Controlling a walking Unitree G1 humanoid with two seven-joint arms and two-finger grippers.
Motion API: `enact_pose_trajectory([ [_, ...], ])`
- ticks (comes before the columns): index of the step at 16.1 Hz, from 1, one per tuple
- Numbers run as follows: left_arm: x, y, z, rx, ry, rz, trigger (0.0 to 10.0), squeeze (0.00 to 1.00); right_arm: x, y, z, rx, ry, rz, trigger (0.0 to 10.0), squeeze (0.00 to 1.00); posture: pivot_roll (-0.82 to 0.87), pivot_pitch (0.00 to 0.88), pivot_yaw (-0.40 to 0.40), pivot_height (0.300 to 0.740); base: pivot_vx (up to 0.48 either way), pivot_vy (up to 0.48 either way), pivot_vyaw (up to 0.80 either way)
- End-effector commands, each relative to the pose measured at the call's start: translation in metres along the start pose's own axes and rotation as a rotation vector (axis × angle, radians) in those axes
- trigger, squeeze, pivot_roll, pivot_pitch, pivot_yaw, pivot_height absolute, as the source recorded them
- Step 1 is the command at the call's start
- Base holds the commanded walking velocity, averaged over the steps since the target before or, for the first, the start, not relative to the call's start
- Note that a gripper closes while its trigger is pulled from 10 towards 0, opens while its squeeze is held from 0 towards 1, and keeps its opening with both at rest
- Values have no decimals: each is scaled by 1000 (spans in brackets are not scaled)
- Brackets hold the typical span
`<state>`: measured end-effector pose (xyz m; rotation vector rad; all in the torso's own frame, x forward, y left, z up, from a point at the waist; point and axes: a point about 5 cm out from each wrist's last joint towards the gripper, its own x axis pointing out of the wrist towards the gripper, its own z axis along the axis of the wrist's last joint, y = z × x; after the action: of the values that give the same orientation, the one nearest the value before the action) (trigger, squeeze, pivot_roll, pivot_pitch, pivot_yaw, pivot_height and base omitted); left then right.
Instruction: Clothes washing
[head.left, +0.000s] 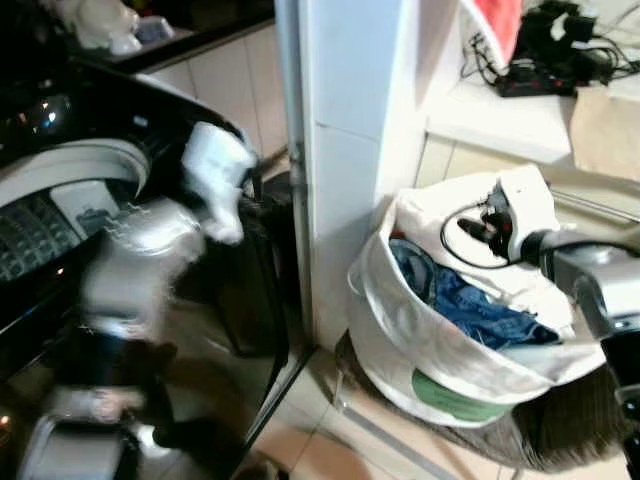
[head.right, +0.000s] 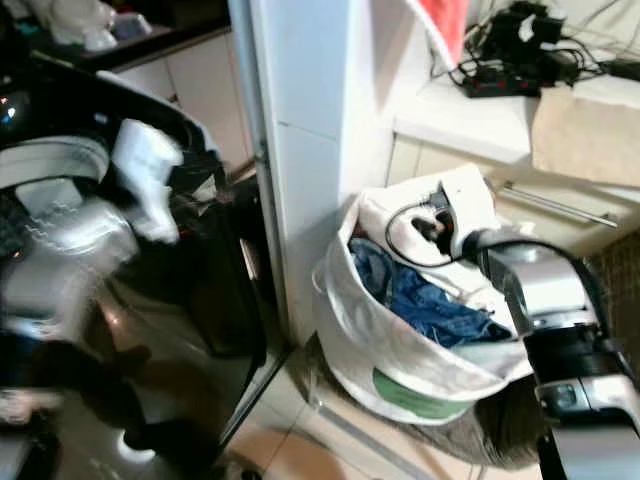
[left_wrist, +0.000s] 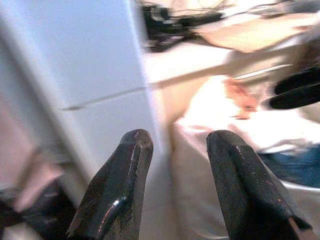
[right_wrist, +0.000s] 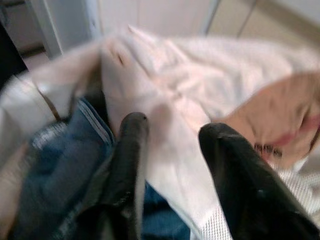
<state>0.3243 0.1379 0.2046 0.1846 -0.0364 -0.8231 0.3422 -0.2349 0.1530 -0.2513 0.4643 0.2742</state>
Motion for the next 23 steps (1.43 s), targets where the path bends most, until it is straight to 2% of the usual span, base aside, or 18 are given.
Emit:
enact_pose_trajectory([
  [1, -1, -10, -4, -21, 17, 0, 10000, 0, 6, -4, 3, -19, -21, -15, 10000, 1000, -62, 0, 71, 740, 0, 0, 0],
  [3, 2, -24, -7, -47, -7, 5, 10000, 0, 15, -16, -5, -24, -9, -88, 10000, 1000, -54, 0, 77, 740, 0, 0, 0],
  [5, 3, -32, -2, -2, -27, 14, 10000, 0, 21, -26, -10, -17, -5, -144, 10000, 1000, -33, 31, 77, 740, 0, 0, 0],
  [8, 0, -28, 5, 43, -31, 46, 10000, 0, 21, -36, -18, 10, 14, -204, 10000, 1000, -3, 76, 77, 740, 0, 0, 0],
  [9, -5, -27, 7, 50, -24, 51, 10000, 0, 22, -38, -24, 18, 26, -203, 10000, 1000, 24, 113, 76, 740, 0, 0, 0],
  [12, -15, -38, 9, 37, -3, -15, 10000, 0, 22, -40, -35, -19, 71, -216, 10000, 1000, 60, 154, 73, 740, 0, 0, 0],
  [13, -18, -47, 10, 17, -3, -77, 10000, 0, 22, -39, -40, -36, 92, -214, 10000, 1000, 65, 161, 70, 740, 0, 0, 0],
  [14, -20, -58, 10, 0, -8, -137, 10000, 0, 22, -38, -48, -62, 131, -206, 10000, 0, 70, 164, 68, 740, 0, 0, 0],
  [16, -23, -67, 8, -10, -3, -174, 10000, 0, 22, -33, -63, -115, 196, -182, 10000, 0, 75, 161, 62, 740, 0, 0, 0],
  [18, -25, -67, 8, -16, 8, -162, 10000, 0, 22, -30, -69, -112, 210, -152, 10000, 0, 79, 154, 57, 740, 0, 0, 0],
  [19, -26, -68, 9, -23, 13, -172, 10000, 0, 22, -29, -70, -104, 211, -137, 588, 0, 81, 147, 53, 740, 0, 0, 0],
  [20, -28, -70, 10, -29, 20, -192, 10000, 0, 23, -28, -71, -108, 215, -129, 0, 0, 82, 142, 52, 740, 0, 0, 0],
  [23, -30, -79, 10, -42, 26, -251, 10000, 0, 22, -29, -70, -125, 219, -135, 0, 0, 82, 138, 52, 740, 0, 0, 0],
])
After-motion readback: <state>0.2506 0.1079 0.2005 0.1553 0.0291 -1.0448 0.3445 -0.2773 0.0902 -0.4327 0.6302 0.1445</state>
